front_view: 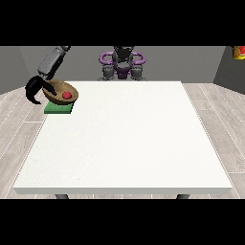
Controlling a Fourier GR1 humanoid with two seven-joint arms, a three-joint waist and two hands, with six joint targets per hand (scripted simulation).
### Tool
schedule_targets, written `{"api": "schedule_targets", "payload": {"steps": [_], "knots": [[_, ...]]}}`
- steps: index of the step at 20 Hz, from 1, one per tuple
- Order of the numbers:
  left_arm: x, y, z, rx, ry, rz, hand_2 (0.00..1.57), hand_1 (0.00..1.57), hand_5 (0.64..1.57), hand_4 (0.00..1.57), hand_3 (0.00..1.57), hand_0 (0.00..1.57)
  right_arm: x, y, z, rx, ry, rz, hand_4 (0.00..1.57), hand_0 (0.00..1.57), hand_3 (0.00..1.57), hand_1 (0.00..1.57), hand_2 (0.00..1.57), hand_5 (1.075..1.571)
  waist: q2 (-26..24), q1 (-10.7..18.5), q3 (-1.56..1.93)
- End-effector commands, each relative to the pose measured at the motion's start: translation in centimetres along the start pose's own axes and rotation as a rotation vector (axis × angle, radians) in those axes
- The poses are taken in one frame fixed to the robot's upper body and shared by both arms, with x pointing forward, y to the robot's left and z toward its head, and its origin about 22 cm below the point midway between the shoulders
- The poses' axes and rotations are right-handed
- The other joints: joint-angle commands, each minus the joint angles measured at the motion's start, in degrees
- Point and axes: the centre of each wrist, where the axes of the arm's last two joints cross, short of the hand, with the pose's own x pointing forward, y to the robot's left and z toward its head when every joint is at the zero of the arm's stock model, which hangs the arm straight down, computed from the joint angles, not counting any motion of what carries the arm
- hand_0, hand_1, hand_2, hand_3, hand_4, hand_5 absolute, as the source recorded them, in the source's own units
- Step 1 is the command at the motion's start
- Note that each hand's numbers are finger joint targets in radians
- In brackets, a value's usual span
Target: Pick the cup and pour the ball into the bowl, then pick the bowl and place it on the pad
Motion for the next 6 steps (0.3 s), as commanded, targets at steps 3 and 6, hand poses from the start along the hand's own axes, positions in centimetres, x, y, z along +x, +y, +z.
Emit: {"api": "schedule_targets", "payload": {"steps": [3, 6], "knots": [[-0.8, -4.3, -1.1, -0.033, 0.07, 0.014, 0.0, 0.0, 1.569, 1.19, 0.0, 0.0, -0.4, 0.7, -0.1, 0.054, 0.068, 0.086, 0.0, 0.0, 0.0, 0.0, 0.0, 1.395, -5.47, 0.03, 0.29], [-3.4, -2.8, 0.4, -0.009, 0.165, -0.007, 0.0, 0.0, 1.569, 1.19, 0.0, 0.0, 4.9, -0.3, -0.8, 0.082, 0.075, 0.108, 0.2, 0.0, 0.0, 0.0, 0.0, 1.375, -9.88, -2.41, 0.15]]}}
